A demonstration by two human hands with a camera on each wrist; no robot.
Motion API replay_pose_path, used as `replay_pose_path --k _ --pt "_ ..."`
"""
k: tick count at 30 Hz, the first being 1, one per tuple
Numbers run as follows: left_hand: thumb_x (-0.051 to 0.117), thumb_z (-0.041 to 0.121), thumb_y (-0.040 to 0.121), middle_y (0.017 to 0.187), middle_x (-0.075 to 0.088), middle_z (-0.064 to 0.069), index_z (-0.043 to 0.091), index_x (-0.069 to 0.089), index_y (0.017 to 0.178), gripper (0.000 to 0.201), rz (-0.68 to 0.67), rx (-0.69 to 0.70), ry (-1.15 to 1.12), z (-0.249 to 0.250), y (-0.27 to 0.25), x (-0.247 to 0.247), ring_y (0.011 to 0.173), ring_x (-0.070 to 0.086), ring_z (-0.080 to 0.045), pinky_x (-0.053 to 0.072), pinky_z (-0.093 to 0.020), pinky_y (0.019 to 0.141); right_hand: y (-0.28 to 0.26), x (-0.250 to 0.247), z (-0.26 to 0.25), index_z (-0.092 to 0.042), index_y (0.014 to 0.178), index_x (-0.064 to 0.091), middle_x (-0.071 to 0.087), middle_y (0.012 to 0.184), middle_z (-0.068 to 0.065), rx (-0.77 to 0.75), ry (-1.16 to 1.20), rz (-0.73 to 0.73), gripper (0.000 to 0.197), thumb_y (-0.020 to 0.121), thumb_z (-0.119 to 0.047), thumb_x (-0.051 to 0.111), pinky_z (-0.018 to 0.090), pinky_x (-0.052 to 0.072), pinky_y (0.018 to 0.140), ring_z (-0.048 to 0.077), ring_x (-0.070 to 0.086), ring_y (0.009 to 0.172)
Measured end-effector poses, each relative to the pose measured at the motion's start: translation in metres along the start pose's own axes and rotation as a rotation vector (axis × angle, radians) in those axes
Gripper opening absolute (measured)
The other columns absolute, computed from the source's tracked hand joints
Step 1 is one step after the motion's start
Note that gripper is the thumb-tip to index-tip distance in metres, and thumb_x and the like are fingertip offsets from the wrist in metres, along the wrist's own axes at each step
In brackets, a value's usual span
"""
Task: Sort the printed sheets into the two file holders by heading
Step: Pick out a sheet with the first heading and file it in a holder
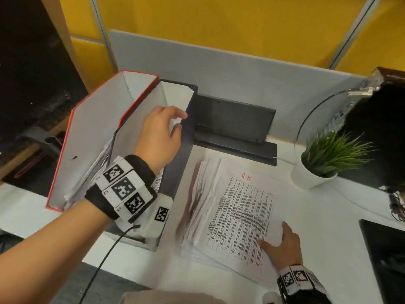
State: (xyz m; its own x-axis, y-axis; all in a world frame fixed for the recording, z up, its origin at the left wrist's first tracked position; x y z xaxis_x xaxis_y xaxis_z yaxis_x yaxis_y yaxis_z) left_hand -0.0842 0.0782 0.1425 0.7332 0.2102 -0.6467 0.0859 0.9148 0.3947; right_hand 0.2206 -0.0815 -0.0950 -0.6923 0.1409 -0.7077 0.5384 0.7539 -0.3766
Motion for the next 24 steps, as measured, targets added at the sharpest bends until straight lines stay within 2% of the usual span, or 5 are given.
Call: replay_pose_path --k 4,7,12,19,24 --pt "0.054 0.008 0.086 0.095 0.057 0.007 0.019 0.064 0.097 0.018 0.017 0.178 -0.160 0.043 -0.027 0.039 0.084 0.053 -0.005 0.041 -0.010 0.073 -0.001 -0.002 -0.005 -0.012 0.148 0.019 0.030 0.143 0.016 0.010 -0.010 -0.029 0.101 0.070 -0.028 0.081 0.039 0.030 0.112 0.029 0.033 0.133" --pt "0.048 0.008 0.089 0.106 0.061 -0.003 0.016 0.063 0.109 0.026 -0.251 -0.019 -0.018 0.027 -0.049 0.094 0.097 0.057 -0.019 0.048 -0.031 0.084 -0.004 -0.003 -0.008 -0.014 0.149 0.016 0.029 0.144 0.015 0.018 -0.040 -0.051 0.101 0.072 -0.032 0.078 0.035 0.030 0.111 0.027 0.033 0.134" --pt "0.042 0.016 0.097 0.117 0.061 -0.017 -0.002 0.056 0.113 0.028 -0.762 -0.375 0.339 -0.031 -0.085 0.162 0.106 0.058 -0.031 0.040 -0.026 0.073 -0.006 -0.005 -0.011 -0.017 0.149 0.013 0.031 0.140 0.014 0.008 -0.078 -0.079 0.101 0.073 -0.036 0.077 0.034 0.031 0.110 0.026 0.033 0.133" --pt "0.070 0.043 0.078 0.070 0.049 0.003 0.012 0.048 0.078 0.038 -0.561 -0.394 0.282 -0.059 -0.093 0.182 0.057 0.046 -0.012 0.034 -0.022 0.048 -0.005 -0.005 -0.010 -0.018 0.149 0.011 0.030 0.142 0.011 0.005 -0.127 -0.076 0.100 0.075 -0.041 0.074 0.035 0.030 0.111 0.026 0.031 0.134" --pt "0.075 0.031 0.076 0.053 0.045 0.001 0.015 0.044 0.052 0.043 -0.592 -0.388 0.254 -0.058 -0.091 0.185 0.048 0.044 -0.013 0.035 -0.021 0.045 -0.007 -0.009 -0.014 -0.021 0.148 0.015 0.030 0.138 0.011 -0.012 -0.300 -0.001 0.102 0.070 -0.051 0.074 0.039 0.034 0.107 0.028 0.031 0.129"
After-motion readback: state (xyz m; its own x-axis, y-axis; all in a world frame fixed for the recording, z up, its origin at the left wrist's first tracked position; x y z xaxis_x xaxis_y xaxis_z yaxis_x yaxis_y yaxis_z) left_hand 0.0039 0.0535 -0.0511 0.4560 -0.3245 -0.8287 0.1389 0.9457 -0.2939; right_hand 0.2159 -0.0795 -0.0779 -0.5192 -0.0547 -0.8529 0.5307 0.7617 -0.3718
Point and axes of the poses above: each hand's wrist, its own y-axis towards the middle knuckle, its own x-axis out of the palm, z = x × y, the point moved 3 cm from there along y, towards the middle knuckle
